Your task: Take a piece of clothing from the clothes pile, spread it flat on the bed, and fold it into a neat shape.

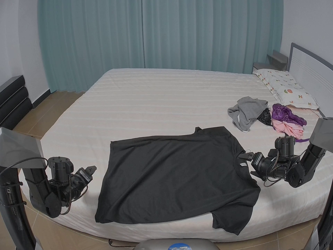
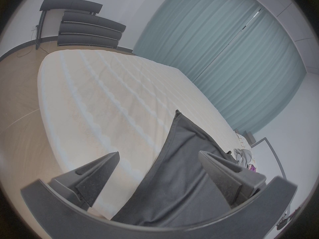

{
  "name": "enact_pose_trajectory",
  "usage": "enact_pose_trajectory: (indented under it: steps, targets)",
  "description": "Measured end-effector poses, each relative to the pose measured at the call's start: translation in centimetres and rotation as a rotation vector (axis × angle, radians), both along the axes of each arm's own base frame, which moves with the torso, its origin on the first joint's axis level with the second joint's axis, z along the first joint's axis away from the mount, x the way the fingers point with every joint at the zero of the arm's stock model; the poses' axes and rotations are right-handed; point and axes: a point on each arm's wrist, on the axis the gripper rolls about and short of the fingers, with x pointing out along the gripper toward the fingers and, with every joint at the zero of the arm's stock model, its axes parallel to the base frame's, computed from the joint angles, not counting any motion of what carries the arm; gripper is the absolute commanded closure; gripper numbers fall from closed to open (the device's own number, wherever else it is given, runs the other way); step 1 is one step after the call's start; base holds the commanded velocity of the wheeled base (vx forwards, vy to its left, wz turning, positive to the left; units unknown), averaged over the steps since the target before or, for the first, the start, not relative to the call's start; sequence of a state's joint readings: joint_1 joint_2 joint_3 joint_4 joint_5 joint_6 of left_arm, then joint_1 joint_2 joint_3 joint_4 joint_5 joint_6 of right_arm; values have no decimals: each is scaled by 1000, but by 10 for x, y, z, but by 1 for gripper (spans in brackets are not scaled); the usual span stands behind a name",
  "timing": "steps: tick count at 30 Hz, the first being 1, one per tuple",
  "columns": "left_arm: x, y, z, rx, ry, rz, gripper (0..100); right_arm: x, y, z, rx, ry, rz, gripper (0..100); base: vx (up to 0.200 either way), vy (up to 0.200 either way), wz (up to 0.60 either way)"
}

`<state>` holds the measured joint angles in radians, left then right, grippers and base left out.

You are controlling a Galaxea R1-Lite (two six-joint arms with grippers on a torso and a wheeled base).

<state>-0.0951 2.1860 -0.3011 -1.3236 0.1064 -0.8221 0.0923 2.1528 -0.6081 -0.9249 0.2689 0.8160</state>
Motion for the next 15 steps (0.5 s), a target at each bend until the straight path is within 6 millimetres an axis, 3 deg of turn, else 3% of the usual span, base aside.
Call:
enact_pose_trajectory:
  steps: [9,15]
  targets:
    - [19,-10,4,-25,-56,-25,0,0,0,0,0,-1,1,0,0,0,0]
    - [55,-15,2,-31,-95,-28,0,0,1,-1,0,5,2,0,0,0,0]
